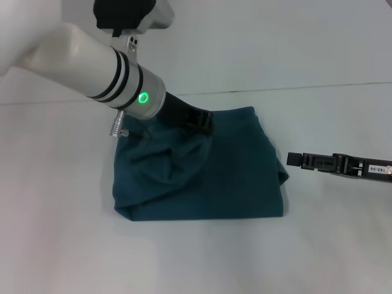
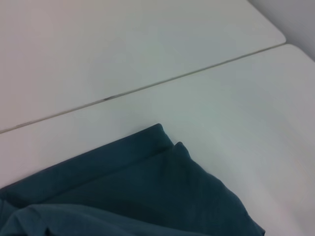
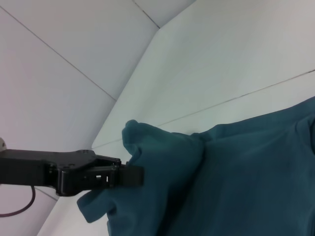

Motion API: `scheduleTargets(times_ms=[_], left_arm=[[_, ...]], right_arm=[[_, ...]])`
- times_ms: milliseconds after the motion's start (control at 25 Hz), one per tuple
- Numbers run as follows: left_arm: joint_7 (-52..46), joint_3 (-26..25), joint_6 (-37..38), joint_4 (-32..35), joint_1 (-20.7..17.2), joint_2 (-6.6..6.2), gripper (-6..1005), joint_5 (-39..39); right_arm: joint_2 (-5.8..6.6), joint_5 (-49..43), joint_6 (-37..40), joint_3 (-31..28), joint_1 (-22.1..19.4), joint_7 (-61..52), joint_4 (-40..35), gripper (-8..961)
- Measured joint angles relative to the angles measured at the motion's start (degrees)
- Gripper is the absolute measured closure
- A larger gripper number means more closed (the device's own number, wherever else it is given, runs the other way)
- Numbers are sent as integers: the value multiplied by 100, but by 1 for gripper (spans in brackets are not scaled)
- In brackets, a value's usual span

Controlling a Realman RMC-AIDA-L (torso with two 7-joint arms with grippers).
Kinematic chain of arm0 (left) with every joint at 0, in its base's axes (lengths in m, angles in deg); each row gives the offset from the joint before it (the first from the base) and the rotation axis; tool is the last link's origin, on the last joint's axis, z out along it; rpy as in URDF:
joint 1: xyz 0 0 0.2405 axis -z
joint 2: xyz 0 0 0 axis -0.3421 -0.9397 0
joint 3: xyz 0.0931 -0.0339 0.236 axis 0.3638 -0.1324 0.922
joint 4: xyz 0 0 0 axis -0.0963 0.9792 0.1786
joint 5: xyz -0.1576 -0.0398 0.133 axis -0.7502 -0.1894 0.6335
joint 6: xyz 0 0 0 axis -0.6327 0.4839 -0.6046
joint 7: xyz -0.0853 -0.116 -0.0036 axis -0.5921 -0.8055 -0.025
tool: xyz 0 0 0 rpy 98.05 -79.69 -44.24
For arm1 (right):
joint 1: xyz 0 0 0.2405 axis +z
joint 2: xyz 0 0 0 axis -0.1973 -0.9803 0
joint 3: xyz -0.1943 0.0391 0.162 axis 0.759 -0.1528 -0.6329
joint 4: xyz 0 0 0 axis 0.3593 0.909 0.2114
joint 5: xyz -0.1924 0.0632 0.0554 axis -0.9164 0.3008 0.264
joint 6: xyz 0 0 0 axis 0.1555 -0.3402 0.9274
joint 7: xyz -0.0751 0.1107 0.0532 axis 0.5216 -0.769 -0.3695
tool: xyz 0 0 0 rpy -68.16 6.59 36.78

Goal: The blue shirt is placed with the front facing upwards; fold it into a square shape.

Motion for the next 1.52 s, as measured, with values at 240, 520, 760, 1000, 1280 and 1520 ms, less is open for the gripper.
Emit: scheduleTargets(times_ms=[240, 520, 760, 1000, 1280, 1520], left_arm=[[11, 28, -9, -22, 123, 57, 897, 90], [135, 43, -274, -97, 317, 150, 845, 93], [139, 61, -525, -258, 445, 205, 800, 194], [158, -175, -417, 119, 243, 195, 552, 41], [116, -1467, 109, 501, -249, 116, 282, 26], [60, -2381, 437, 406, -891, -78, 173, -200]], right_arm=[[0, -1, -3, 0, 20, 0, 1, 186], [0, -9, -41, 2, 22, 0, 0, 186], [0, -15, -48, 25, 27, -3, 10, 187], [1, -19, -56, 41, 30, -7, 10, 187], [42, -108, -77, 50, 63, -22, 9, 186], [302, -550, -96, 54, 359, -524, -36, 185]])
